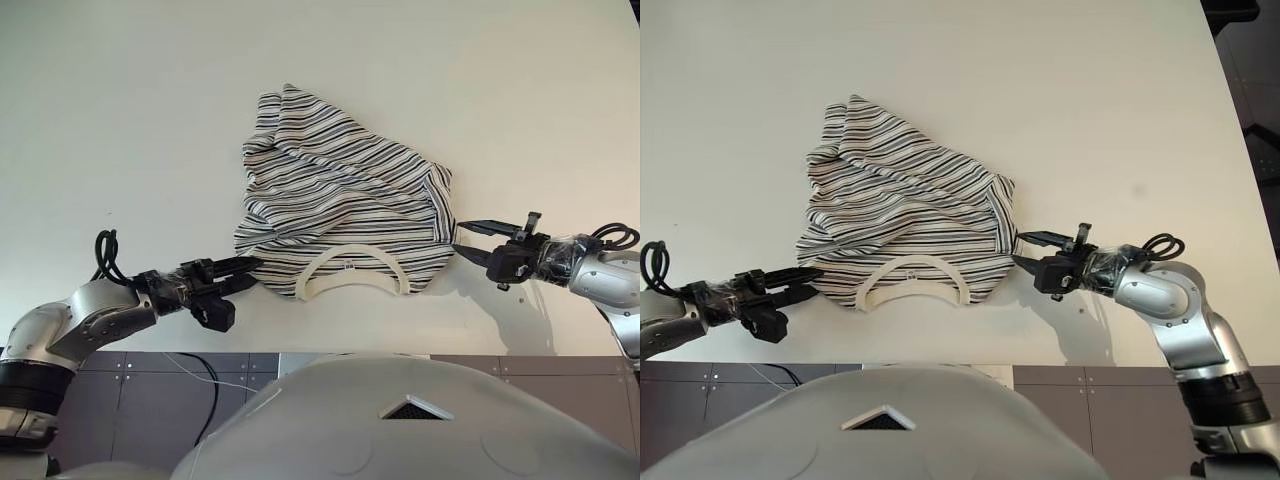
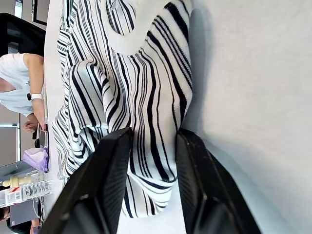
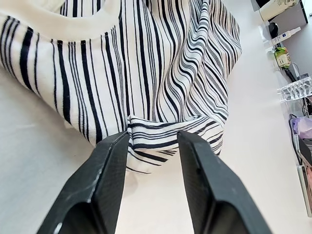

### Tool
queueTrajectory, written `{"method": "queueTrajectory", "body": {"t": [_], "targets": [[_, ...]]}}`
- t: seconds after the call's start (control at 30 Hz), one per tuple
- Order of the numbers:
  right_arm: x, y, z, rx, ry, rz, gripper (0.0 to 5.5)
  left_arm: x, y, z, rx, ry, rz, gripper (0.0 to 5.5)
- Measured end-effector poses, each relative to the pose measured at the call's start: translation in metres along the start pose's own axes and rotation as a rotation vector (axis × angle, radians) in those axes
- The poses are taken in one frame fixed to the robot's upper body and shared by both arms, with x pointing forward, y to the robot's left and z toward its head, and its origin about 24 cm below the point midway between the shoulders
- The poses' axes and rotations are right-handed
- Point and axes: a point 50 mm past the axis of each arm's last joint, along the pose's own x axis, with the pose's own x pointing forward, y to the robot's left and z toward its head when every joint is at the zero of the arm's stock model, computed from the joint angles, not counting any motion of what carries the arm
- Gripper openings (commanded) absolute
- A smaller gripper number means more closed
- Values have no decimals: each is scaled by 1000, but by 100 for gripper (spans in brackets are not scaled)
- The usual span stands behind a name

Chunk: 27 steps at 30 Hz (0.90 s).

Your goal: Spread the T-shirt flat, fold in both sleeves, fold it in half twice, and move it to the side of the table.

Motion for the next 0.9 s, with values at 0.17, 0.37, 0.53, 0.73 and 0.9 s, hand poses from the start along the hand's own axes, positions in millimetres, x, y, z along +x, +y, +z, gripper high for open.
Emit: {"method": "queueTrajectory", "body": {"t": [0.17,0.37,0.53,0.73,0.9], "targets": [[0,-2,0,-8,-4,-9,184,3,-5,1,-24,-1,-6,14],[-2,19,-6,-25,7,46,184,2,5,5,-131,-30,67,14],[2,42,-2,-47,-40,79,184,-4,48,12,-171,-110,188,14],[25,43,-6,-81,-50,-81,184,-9,70,13,-251,-150,194,14],[41,33,-14,-116,7,-262,184,-20,96,-1,-269,-125,247,14]]}}
